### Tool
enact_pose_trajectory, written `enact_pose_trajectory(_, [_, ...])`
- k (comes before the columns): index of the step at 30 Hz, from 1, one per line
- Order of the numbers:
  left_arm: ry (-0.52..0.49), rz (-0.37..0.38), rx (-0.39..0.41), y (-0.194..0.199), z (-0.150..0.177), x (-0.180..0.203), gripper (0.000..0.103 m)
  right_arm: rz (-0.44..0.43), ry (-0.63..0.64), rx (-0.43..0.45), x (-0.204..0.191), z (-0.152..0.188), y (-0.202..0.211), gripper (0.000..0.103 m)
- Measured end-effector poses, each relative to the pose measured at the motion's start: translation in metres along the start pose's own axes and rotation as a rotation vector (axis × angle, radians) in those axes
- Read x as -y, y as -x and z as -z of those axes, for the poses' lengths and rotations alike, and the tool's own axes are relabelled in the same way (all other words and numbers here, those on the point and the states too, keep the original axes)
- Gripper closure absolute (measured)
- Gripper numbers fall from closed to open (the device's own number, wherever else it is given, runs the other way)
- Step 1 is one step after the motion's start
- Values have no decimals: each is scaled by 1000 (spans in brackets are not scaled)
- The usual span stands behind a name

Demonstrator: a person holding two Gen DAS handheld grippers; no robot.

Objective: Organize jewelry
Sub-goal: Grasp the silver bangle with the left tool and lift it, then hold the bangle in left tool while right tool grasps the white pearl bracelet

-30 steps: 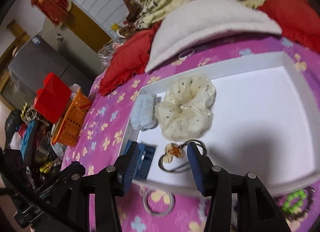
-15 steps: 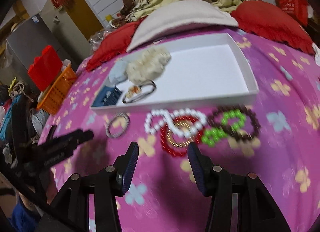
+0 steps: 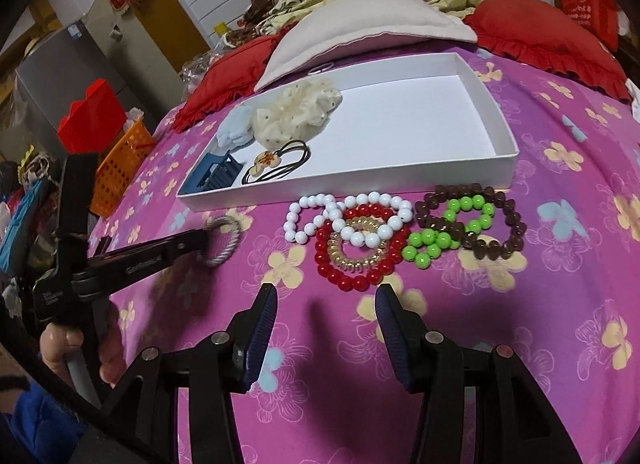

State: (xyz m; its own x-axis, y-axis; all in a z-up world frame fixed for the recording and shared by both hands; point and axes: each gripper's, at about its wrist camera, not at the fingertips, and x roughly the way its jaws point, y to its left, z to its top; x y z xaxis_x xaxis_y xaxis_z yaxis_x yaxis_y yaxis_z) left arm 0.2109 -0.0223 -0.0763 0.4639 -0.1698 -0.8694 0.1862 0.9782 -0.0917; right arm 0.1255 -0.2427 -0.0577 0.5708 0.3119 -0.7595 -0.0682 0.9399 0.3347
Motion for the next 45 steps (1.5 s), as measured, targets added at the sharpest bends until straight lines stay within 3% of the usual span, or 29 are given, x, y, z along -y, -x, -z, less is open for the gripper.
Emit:
enact_pose_trajectory(6, [111, 37, 11, 19, 31, -40, 97, -20, 19, -9, -6, -5, -10, 54])
enact_pose_trajectory(11, [128, 42, 24, 24, 40, -44, 97, -36, 104, -9, -31, -20, -26, 54])
enact_pose_trajectory(13, [113, 26, 34, 24, 40, -40, 97, -21, 138, -17, -39, -26, -36, 54])
enact_pose_trajectory(16, [90, 10, 48, 24, 42, -38, 97, 10, 177, -44, -46, -35, -55, 64])
enact_pose_trajectory(21, [84, 28, 65, 24, 44, -41, 96, 81, 234, -55, -55, -49, -73, 71])
enact_pose_trajectory(26, [82, 35, 84, 24, 45, -41, 96, 187, 346, -70, -69, -46, -85, 72])
enact_pose_trajectory(27, [83, 36, 89, 24, 45, -41, 96, 189, 350, -70, -70, -45, -86, 76])
enact_pose_trajectory(30, [81, 34, 97, 25, 46, -39, 96, 175, 336, -80, -68, -44, -83, 94])
enact_pose_trajectory(36, [122, 85, 86, 34, 50, -45, 98, 88, 252, -49, -70, -43, -62, 94])
enact_pose_trajectory(45, [158, 117, 154, 83, 55, -50, 98, -36, 177, 68, -80, -50, 9, 94])
